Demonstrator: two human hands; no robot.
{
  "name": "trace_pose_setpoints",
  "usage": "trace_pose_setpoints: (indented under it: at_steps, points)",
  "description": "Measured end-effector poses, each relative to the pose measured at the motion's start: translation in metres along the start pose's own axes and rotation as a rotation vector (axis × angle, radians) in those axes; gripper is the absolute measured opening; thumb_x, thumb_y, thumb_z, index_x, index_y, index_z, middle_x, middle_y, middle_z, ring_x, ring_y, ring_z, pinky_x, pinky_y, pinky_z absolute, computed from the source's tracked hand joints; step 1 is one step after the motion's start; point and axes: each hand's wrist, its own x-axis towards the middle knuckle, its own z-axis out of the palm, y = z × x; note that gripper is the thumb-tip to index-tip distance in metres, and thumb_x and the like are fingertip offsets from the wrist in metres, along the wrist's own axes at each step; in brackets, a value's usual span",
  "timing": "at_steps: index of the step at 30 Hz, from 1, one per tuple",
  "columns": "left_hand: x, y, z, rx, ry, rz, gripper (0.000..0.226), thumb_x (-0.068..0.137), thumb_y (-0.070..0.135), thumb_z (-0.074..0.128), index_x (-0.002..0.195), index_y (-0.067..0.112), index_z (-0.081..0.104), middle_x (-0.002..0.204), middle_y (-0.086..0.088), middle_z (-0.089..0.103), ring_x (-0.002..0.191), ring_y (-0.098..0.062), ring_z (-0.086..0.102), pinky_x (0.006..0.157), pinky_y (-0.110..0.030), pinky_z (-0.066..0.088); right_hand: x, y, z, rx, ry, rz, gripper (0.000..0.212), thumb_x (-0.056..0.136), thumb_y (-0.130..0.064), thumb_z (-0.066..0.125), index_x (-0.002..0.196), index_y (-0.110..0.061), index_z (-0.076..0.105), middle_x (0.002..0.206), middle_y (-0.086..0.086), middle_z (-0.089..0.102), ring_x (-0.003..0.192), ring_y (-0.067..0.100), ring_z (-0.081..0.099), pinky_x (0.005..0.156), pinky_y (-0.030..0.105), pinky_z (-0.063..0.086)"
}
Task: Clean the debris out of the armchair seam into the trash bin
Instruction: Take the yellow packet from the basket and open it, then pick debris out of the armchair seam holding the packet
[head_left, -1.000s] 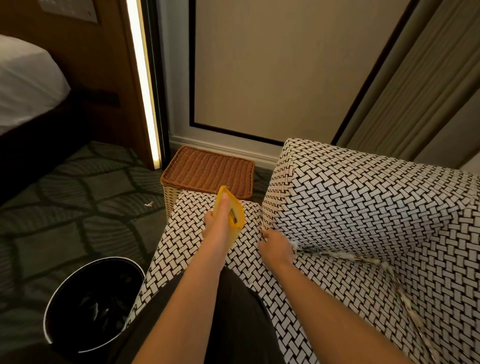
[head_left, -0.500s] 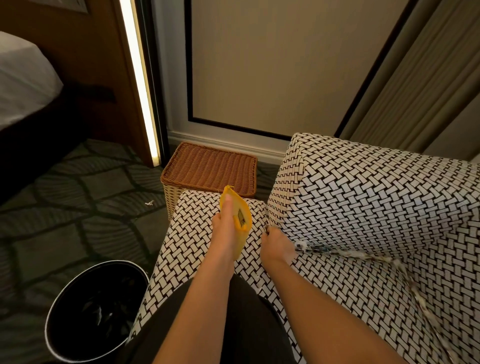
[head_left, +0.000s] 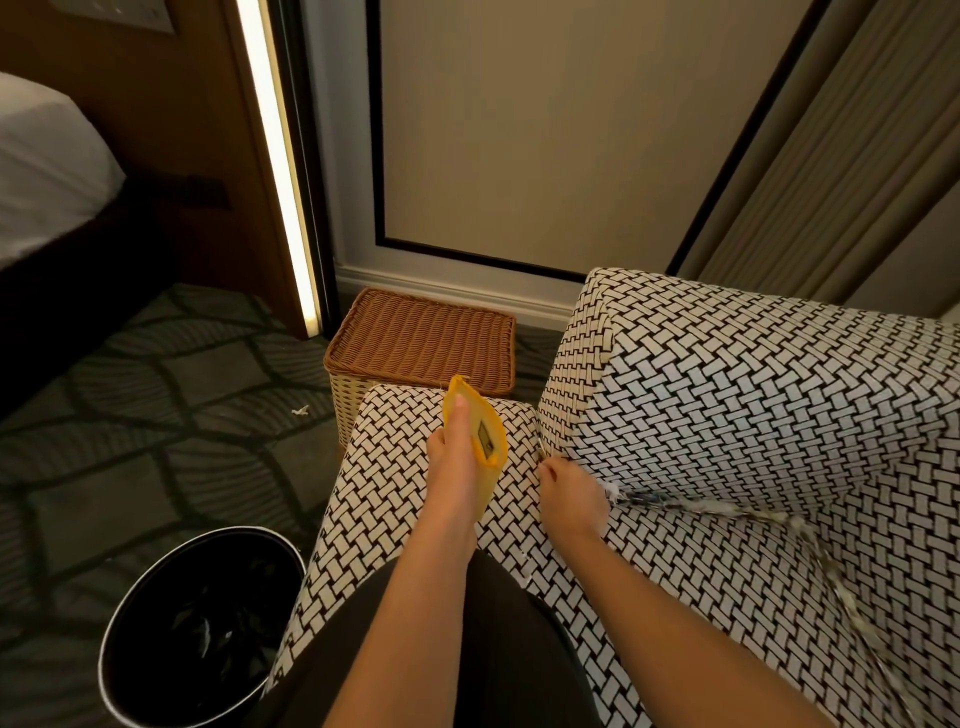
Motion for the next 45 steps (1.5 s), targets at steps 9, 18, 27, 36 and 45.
trace_pose_setpoints:
  at_steps: [9, 18, 27, 36, 45]
  points:
    - [-0.013, 0.006, 0.007, 0.187, -0.129, 0.008, 0.078, 0.083, 0.072, 0.023, 0.142, 0.021, 0.032, 0.136, -0.009, 0.044, 0.114, -0.023, 0.043, 0.098, -0.042, 0.031, -0.016, -0.003, -0.114, 0.878, -0.177, -0.081, 0.013, 0.090, -0.019, 0.057, 0.082, -0.011, 0.063, 0.058, -0.003, 0.056, 0.046, 0.003, 0.046, 0.044, 0.010, 0.040]
    - [-0.035, 0.012, 0.019, 0.372, -0.217, 0.138, 0.050, 0.091, 0.062, 0.016, 0.101, 0.034, 0.056, 0.101, 0.003, 0.060, 0.097, -0.014, 0.054, 0.092, -0.036, 0.036, -0.035, -0.033, -0.158, 0.775, -0.251, -0.415, 0.020, 0.092, -0.017, 0.054, 0.083, -0.012, 0.071, 0.056, -0.005, 0.054, 0.045, -0.003, 0.044, 0.047, 0.008, 0.036]
    - [-0.035, 0.010, 0.017, 0.324, -0.204, 0.077, 0.069, 0.090, 0.064, 0.017, 0.143, 0.022, 0.030, 0.134, -0.009, 0.045, 0.105, -0.020, 0.043, 0.091, -0.035, 0.030, -0.013, 0.036, -0.102, 0.278, -0.328, -0.210, 0.022, 0.094, -0.019, 0.051, 0.113, -0.018, 0.061, 0.092, -0.008, 0.058, 0.061, 0.004, 0.048, 0.052, 0.012, 0.040]
    - [-0.034, 0.012, 0.017, 0.277, -0.198, 0.048, 0.066, 0.091, 0.061, 0.019, 0.142, 0.020, 0.032, 0.124, -0.008, 0.049, 0.094, -0.016, 0.045, 0.088, -0.033, 0.029, -0.015, 0.060, -0.034, -0.065, -0.402, -0.218, 0.046, 0.095, -0.028, 0.046, 0.140, -0.032, 0.034, 0.112, 0.003, 0.061, 0.075, 0.012, 0.052, 0.070, 0.031, 0.050]
    - [-0.041, 0.017, 0.020, 0.204, -0.214, -0.005, 0.063, 0.095, 0.053, 0.018, 0.143, 0.014, 0.030, 0.137, -0.016, 0.044, 0.111, -0.026, 0.047, 0.097, -0.036, 0.033, 0.011, 0.051, -0.027, -0.156, -0.488, -0.097, 0.039, 0.094, -0.041, 0.045, 0.128, -0.023, 0.051, 0.114, 0.001, 0.060, 0.096, 0.016, 0.058, 0.075, 0.027, 0.044]
